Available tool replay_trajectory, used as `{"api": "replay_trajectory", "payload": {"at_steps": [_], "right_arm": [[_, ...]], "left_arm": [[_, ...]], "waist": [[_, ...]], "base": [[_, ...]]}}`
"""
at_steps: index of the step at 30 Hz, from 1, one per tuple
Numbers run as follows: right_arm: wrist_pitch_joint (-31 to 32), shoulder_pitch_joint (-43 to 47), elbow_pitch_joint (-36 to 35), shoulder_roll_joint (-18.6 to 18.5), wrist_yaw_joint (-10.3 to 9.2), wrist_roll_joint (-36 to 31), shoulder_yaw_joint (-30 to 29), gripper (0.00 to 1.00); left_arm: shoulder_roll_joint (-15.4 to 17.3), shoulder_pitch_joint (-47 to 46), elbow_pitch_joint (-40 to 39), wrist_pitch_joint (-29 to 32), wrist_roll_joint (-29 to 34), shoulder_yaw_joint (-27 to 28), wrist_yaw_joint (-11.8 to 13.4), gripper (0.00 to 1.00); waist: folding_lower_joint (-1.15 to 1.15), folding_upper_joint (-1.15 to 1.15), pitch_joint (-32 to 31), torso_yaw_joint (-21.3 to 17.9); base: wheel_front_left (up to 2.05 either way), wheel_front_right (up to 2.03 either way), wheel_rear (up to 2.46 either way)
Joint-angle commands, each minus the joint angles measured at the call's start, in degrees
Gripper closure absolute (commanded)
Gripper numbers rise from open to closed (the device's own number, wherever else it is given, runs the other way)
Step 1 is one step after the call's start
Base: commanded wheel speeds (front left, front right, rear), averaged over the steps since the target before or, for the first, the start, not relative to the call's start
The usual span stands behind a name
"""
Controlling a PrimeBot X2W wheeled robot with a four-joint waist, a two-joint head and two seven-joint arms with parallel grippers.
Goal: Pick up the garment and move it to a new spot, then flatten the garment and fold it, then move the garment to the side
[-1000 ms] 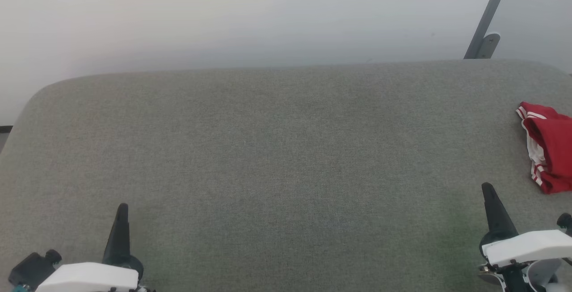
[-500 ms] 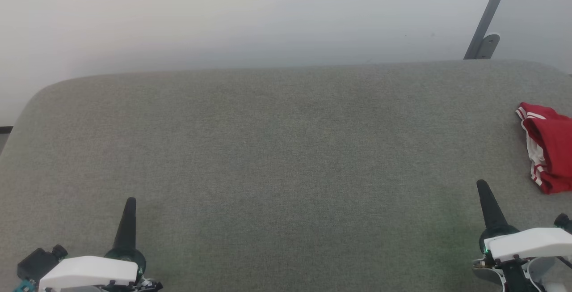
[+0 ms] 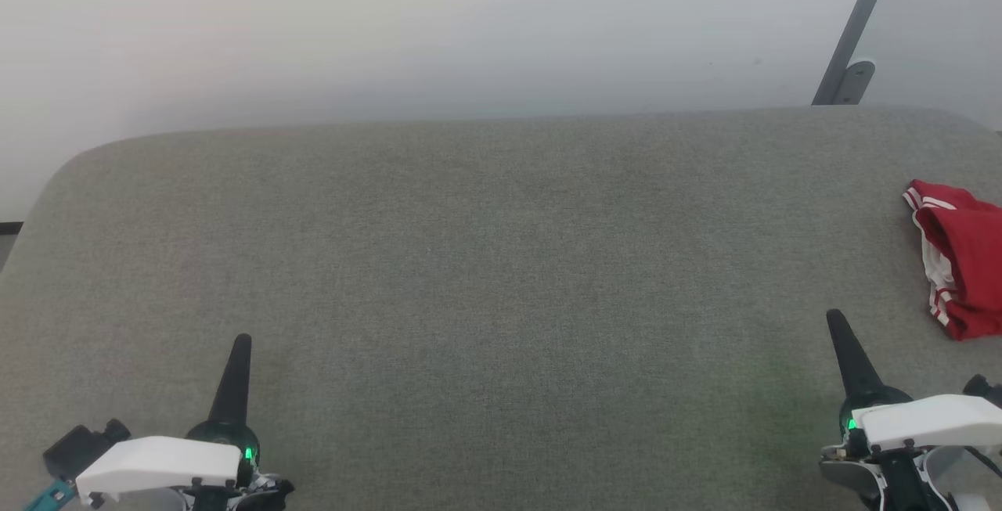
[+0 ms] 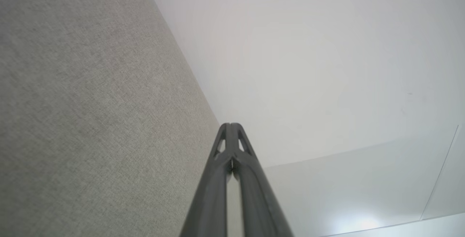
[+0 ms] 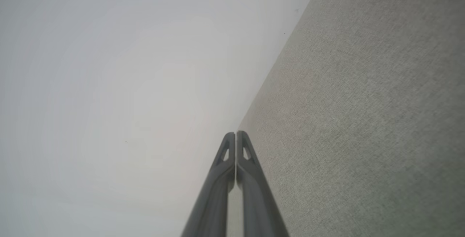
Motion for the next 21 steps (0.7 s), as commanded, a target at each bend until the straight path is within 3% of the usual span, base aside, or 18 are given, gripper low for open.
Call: {"api": "replay_trajectory", "payload": {"at_steps": [1, 21], "right_arm": [[0.4, -1.14, -0.66, 0.08, 0.02, 1.27, -0.11, 1.0], [2.96, -1.62, -0.94, 1.68, 0.01, 9.88, -0.66, 1.0]], "left_arm": [[-0.03, -1.41, -0.18, 0.54, -1.14, 0.0, -0.18, 1.0], [-0.69, -3.05, 0.79, 3.02, -9.29, -0.69, -0.22, 1.0]], "waist": [[0.0, 0.0, -0.01, 0.0], [0.0, 0.0, -0.18, -0.01]], "base": [[0.0, 0.0, 0.0], [0.0, 0.0, 0.0]]}}
